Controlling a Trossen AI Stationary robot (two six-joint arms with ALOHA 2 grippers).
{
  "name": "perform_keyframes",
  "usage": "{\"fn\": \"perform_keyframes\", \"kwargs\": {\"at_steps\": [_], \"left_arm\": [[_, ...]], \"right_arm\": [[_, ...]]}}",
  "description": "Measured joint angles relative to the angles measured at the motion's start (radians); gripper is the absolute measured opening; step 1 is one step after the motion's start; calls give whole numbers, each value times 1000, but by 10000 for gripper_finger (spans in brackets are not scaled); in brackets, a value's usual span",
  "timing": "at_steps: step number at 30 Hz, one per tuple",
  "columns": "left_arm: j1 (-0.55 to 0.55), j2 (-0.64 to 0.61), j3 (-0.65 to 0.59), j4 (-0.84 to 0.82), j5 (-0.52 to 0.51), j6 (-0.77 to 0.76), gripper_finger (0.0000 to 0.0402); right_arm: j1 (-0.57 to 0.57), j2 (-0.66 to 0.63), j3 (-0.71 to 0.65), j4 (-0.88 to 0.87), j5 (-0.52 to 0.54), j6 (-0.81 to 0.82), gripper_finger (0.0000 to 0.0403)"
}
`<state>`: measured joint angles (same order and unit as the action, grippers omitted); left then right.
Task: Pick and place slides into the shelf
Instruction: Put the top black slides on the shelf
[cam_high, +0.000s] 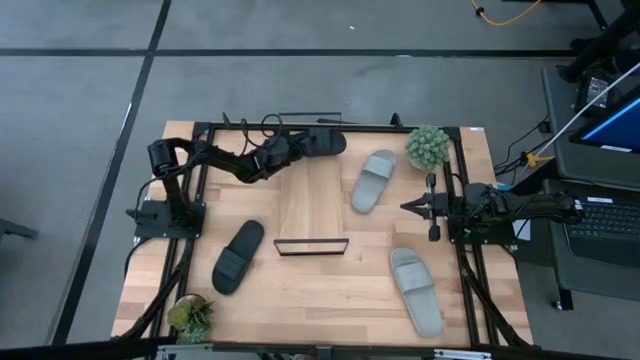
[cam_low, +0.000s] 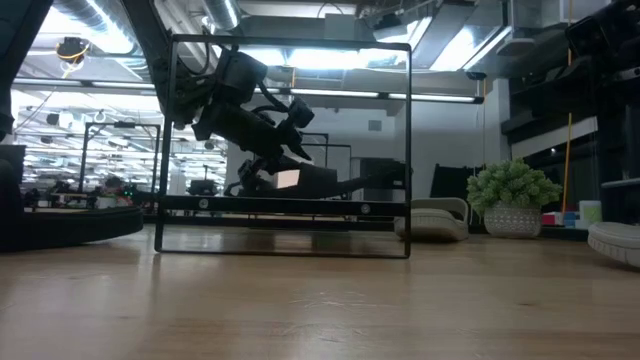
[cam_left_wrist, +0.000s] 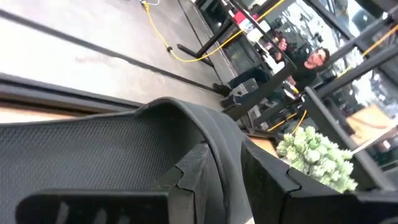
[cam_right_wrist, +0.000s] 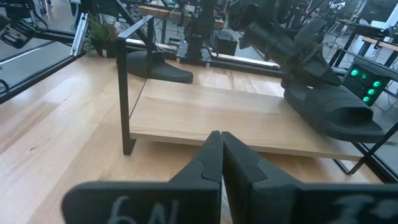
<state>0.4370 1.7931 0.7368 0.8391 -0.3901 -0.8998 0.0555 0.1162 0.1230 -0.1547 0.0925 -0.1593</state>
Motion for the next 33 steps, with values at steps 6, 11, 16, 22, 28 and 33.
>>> {"fn": "perform_keyframes", "kwargs": {"at_steps": [6, 11, 16, 22, 28, 33], "left_arm": [[-6, 0, 0, -13, 0, 124, 71], [-1, -2, 0, -96, 3, 128, 52], [0, -2, 0, -100, 1, 174, 45], [-1, -2, 0, -98, 1, 196, 55], [-1, -2, 0, -98, 0, 233, 64], [-1, -1, 0, -96, 11, 291, 66]], "right_arm": [[0, 0, 0, 0, 0, 0, 7], [0, 0, 0, 0, 0, 0, 7], [0, 0, 0, 8, 0, 0, 7], [0, 0, 0, 9, 0, 1, 7], [0, 0, 0, 17, 0, 1, 7], [0, 0, 0, 16, 0, 1, 7]]}}
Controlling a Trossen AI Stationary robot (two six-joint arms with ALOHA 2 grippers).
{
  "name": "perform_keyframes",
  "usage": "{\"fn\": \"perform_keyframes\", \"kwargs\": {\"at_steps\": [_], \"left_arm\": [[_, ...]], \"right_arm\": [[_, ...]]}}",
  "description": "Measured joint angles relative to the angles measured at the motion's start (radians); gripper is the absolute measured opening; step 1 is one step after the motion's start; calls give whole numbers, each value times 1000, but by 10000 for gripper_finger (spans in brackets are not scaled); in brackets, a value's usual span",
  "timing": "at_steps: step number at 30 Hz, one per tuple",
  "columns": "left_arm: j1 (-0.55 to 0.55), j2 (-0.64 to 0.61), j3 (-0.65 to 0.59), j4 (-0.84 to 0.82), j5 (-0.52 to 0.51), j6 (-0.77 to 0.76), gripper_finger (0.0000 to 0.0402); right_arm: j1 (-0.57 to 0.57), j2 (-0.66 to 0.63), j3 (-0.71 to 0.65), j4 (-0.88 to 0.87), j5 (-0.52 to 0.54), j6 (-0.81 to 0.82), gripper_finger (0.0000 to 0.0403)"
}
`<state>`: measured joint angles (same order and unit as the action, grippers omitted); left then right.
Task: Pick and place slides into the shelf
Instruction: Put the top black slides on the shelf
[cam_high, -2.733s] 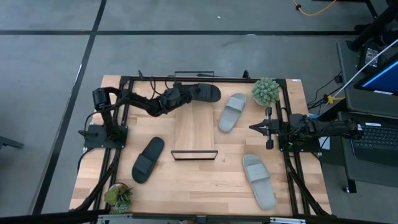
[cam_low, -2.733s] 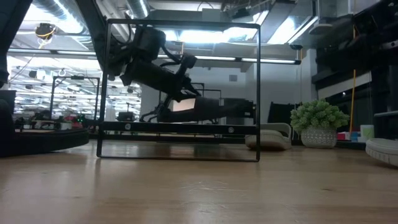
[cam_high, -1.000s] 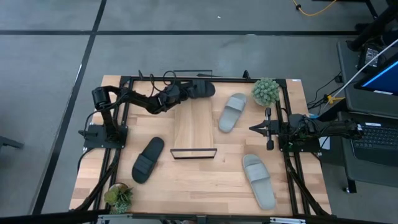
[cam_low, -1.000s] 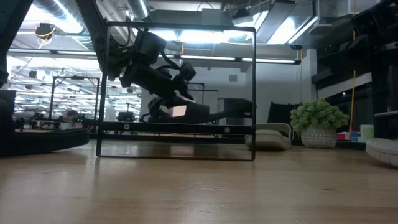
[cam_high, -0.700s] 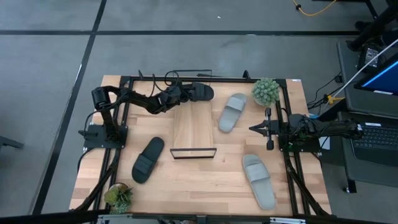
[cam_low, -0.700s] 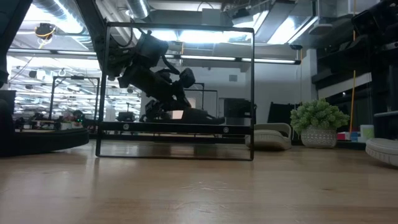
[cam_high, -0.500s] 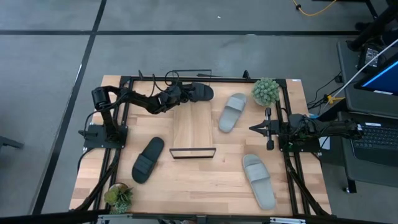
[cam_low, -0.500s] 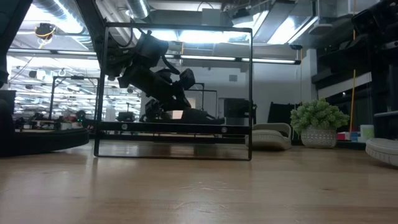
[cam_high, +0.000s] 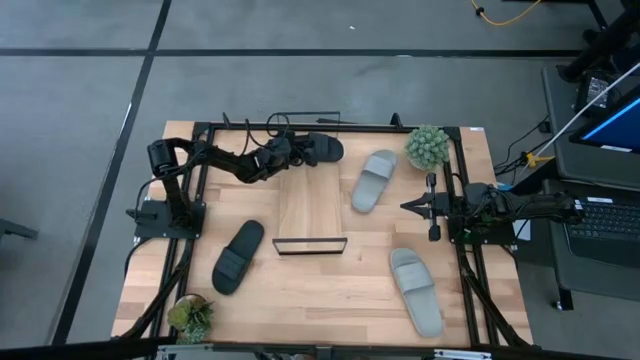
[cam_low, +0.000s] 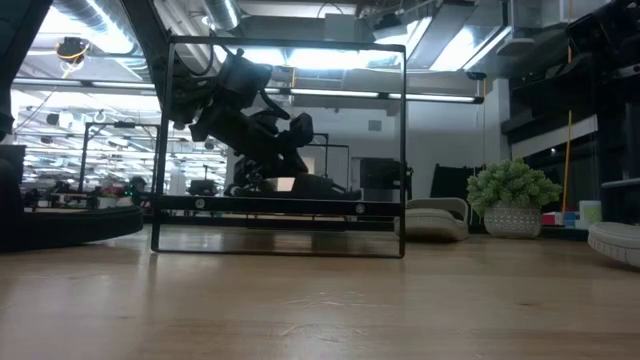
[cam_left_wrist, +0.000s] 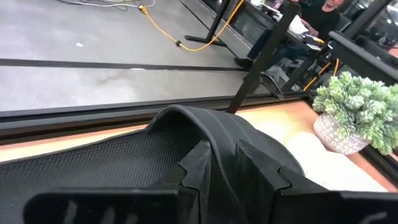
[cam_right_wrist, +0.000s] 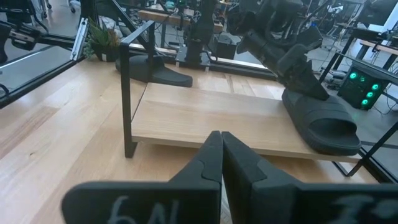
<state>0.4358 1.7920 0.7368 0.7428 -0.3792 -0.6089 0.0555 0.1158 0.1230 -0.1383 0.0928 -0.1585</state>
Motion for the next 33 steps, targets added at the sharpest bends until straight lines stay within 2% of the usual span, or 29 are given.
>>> {"fn": "perform_keyframes", "kwargs": {"at_steps": [10, 29, 33], "left_arm": [[0, 0, 0, 6, 3, 129, 67], [11, 1, 0, -2, 0, 144, 67], [11, 1, 0, 6, -4, 135, 80]], "right_arm": [[0, 0, 0, 19, 0, 0, 7], [0, 0, 0, 68, 0, 0, 7], [0, 0, 0, 67, 0, 0, 7]]}}
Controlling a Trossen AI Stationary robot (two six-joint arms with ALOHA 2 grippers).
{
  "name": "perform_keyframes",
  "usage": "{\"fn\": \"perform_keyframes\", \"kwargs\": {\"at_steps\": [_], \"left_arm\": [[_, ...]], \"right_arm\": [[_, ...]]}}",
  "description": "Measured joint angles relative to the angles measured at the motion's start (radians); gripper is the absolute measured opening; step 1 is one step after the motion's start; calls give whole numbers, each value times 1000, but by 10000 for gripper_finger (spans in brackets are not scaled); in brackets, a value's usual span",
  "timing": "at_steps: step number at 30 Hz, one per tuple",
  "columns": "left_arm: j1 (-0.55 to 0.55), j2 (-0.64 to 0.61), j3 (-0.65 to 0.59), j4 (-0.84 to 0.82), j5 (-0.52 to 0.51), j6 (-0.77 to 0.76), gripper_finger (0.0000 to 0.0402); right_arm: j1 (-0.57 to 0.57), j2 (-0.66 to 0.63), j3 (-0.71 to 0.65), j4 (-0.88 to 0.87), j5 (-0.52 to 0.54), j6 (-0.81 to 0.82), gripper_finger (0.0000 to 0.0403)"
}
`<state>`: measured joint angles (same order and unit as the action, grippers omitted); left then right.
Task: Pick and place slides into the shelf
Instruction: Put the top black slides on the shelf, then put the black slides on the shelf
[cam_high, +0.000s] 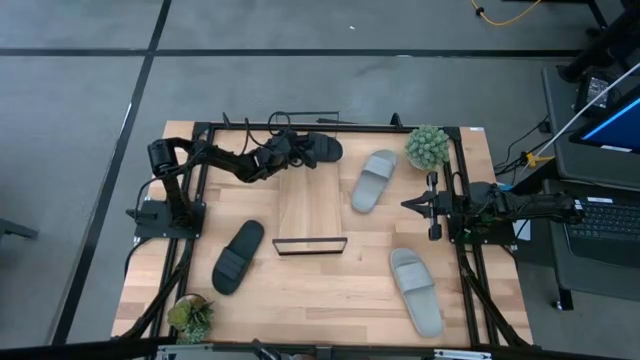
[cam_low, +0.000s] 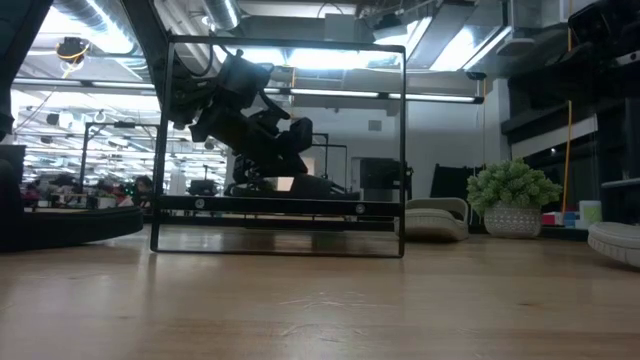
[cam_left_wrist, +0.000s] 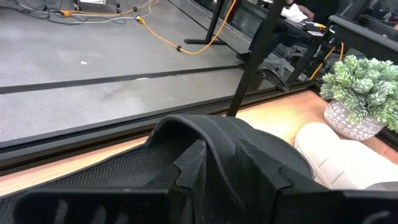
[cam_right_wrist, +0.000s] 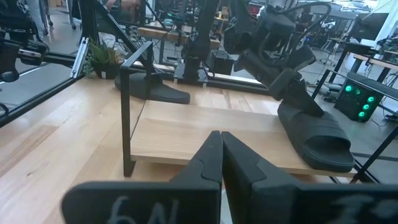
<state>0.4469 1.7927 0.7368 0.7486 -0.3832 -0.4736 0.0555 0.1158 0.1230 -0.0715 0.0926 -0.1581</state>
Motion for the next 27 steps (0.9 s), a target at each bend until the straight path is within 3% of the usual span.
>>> {"fn": "perform_keyframes", "kwargs": {"at_steps": [11, 16, 27], "left_arm": [[-1, 1, 0, 0, -4, 21, 185], [-12, -5, -1, -7, -60, 32, 191], [-32, -159, -1, -145, -51, 94, 191]], "right_arm": [[0, 0, 0, -2, -42, 23, 7], [0, 0, 0, -1, -42, 23, 7], [0, 0, 0, 31, -42, 23, 7]]}}
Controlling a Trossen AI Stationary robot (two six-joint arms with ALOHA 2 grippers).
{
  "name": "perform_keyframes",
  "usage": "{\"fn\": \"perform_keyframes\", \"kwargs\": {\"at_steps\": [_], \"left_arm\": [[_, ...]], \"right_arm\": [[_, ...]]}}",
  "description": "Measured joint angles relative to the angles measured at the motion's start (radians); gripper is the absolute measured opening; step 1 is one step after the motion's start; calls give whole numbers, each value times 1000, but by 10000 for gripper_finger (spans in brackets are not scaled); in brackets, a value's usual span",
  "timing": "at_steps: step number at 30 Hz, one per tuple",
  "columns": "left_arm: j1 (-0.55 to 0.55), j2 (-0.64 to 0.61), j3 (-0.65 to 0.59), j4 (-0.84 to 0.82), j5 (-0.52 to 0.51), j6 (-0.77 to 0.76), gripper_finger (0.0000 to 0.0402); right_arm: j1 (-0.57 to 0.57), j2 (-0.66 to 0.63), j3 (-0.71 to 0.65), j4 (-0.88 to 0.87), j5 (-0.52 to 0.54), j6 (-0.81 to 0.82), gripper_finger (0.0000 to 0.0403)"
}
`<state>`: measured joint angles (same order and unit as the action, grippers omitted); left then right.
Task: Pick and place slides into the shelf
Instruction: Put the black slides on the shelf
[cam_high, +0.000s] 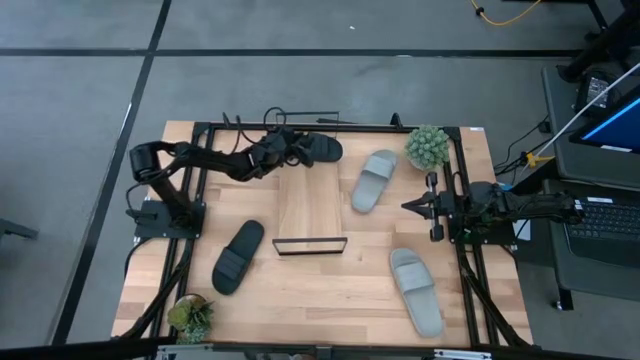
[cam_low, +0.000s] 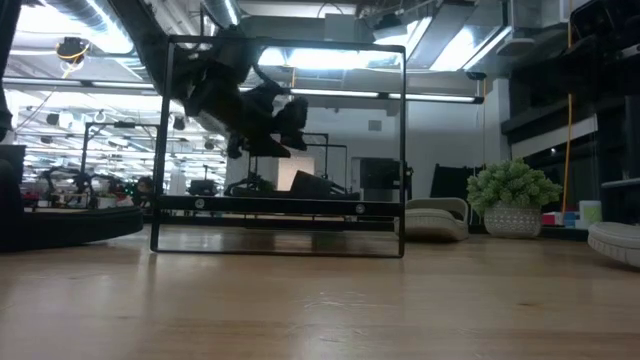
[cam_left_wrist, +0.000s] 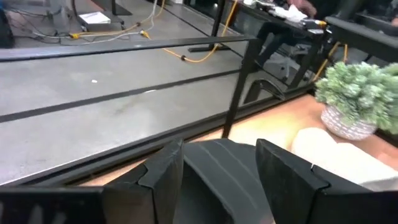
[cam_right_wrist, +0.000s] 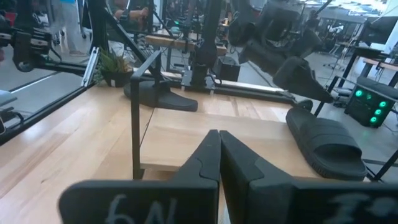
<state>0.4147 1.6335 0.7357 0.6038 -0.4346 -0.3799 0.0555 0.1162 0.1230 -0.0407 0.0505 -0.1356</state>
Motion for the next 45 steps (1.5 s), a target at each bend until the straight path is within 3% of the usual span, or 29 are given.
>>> {"fn": "perform_keyframes", "kwargs": {"at_steps": [12, 17, 22, 26, 33, 39, 45], "left_arm": [[-115, -193, 0, -56, 184, 329, 191], [-171, -290, 0, -249, 191, 429, 191], [-224, -372, 1, -439, 191, 436, 191], [-264, -412, 0, -473, 191, 437, 191], [-321, -439, 1, -473, 190, 443, 191], [-365, -439, 1, -477, 190, 419, 191], [-400, -439, 1, -485, 190, 419, 191]], "right_arm": [[0, 0, 0, 66, 0, 0, 7], [0, 0, 0, 76, 0, 0, 7], [0, 11, 0, 100, 0, -4, 7], [0, 44, 5, 114, 0, -5, 7], [0, 181, 119, 105, 0, 1, 4], [0, 371, 239, 35, 0, 28, 4], [38, 548, 277, 85, -1, 55, 5]]}}
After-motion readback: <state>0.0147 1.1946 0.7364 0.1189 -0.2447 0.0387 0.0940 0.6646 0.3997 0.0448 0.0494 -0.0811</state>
